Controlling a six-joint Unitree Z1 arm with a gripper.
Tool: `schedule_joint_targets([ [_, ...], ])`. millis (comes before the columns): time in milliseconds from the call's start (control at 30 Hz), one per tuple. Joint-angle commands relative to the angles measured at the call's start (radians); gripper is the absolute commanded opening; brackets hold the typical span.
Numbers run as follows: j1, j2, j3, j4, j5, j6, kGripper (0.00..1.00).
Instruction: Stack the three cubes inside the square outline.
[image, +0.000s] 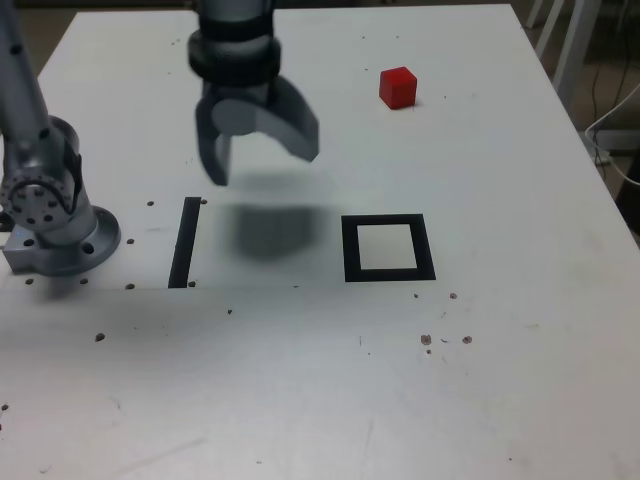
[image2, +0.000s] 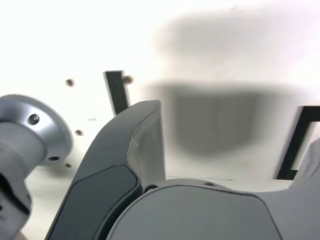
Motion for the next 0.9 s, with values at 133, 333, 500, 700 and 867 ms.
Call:
schedule_joint_targets([
  [133,0.068,0.054,-0.084,0.024,-0.002,0.038,0.99],
  [333,0.13,0.102,-0.173,0.04,-0.003,0.058,0.99],
  [500,0.177,0.157,-0.256,0.062,0.001,0.061,0.99],
  [700,0.225,0.233,-0.367,0.083,0.003,0.062,0.99],
  [867,0.264,0.303,-0.466,0.107,0.004,0.069,0.99],
])
